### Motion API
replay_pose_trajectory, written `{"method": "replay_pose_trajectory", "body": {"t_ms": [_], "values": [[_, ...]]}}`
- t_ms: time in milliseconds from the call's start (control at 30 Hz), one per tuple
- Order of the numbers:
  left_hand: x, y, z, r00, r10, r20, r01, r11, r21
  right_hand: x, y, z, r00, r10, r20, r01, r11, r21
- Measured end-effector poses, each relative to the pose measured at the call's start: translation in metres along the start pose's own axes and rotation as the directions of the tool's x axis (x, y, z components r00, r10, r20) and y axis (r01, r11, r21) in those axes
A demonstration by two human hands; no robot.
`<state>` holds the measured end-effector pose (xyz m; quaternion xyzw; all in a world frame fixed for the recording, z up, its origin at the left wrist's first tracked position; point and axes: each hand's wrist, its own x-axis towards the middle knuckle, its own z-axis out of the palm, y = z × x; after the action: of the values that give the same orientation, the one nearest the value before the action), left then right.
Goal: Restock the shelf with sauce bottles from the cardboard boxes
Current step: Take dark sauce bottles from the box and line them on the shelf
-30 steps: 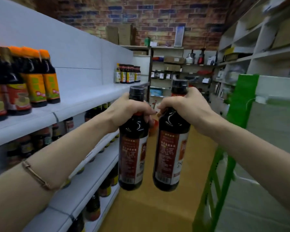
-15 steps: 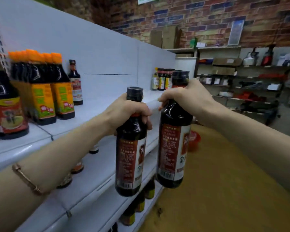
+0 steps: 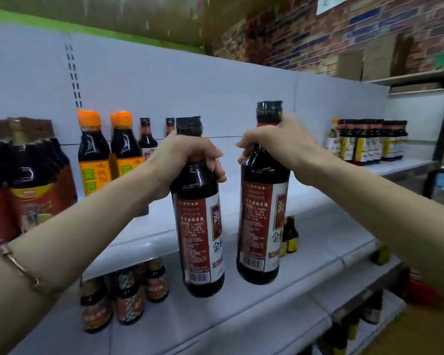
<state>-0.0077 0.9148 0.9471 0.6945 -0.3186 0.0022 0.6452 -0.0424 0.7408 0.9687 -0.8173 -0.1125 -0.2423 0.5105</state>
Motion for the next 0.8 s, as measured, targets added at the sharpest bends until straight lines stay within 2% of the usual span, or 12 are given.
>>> {"method": "replay_pose_trajectory", "body": {"t_ms": [133,433,533,667,800], "values": [[0.041,-0.002,-0.019,0.996,-0.031,-0.083,0.032,0.999,0.007,0.055,0.011,0.003,0.999,-0.039,0.018,0.037,0.995,0.089],[0.138,-0.027,-0.057,0.978,0.032,-0.207,-0.019,0.998,0.067,0.165,0.059,0.024,0.994,-0.107,0.031,0.1,0.979,0.179],[0.16,-0.049,-0.067,0.959,0.004,-0.282,0.026,0.995,0.102,0.192,0.082,0.036,0.993,-0.104,0.057,0.092,0.978,0.187],[0.187,-0.08,-0.079,0.931,-0.087,-0.354,0.167,0.965,0.202,0.227,0.114,0.053,0.987,-0.115,0.112,0.095,0.98,0.174],[0.205,-0.096,-0.095,0.887,-0.084,-0.453,0.212,0.948,0.239,0.261,0.142,0.078,0.971,-0.151,0.183,0.122,0.98,0.159]]}}
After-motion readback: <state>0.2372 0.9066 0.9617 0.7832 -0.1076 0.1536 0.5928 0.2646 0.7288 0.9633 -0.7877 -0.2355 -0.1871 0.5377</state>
